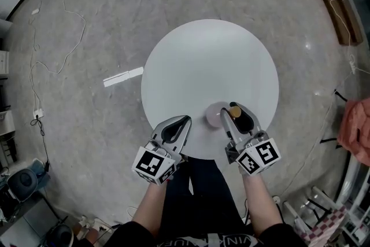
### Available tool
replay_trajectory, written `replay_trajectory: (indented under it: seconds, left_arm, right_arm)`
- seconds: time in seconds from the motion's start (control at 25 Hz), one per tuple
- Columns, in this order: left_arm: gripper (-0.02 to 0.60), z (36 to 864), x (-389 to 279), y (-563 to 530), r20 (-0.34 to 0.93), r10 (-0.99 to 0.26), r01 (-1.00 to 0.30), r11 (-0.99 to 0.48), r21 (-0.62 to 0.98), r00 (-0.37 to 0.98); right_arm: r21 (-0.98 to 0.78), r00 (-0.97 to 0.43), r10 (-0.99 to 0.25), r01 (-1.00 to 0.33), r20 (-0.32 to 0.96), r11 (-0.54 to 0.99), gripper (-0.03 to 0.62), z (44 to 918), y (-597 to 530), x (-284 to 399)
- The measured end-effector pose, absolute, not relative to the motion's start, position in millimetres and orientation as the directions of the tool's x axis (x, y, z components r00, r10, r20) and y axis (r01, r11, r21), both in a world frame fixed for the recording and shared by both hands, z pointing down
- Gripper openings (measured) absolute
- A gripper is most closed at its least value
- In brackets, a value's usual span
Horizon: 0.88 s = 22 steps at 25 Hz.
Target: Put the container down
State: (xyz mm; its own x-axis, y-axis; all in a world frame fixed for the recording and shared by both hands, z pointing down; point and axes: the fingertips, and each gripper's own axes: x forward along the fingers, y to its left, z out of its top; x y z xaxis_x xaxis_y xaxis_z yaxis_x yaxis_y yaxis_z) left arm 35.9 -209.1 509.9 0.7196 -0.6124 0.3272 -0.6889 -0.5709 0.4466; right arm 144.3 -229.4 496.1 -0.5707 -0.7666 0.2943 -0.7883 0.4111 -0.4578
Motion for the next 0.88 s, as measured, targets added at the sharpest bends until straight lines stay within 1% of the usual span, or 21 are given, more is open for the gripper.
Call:
replay_trajectory:
  seconds: [0.2,0.48,0.88]
  left_arm:
    - [0.015,514.5,38.8,-213.9,0.331,-0.617,-0.693,-0.555,0.460,0.714]
    - [0.015,521.9,35.5,-221.1,0.335,-0.634,-0.705,-0.524,0.478,0.697]
    - [0.015,526.3,29.9,-221.7,0.343,-0.638,-0.711,-0.504,0.490,0.689]
  right_arm:
    - [-0.390,-0.595,-0.742,-0.791,0.308,0.472,0.138,498.6,-239.6,135.7]
    - [-0.232,-0.616,-0.711,-0.787,0.339,0.571,0.138,504.6,-252.4,115.4]
    - [-0.175,-0.629,-0.695,-0.772,0.349,0.611,0.138,514.6,-259.7,101.2]
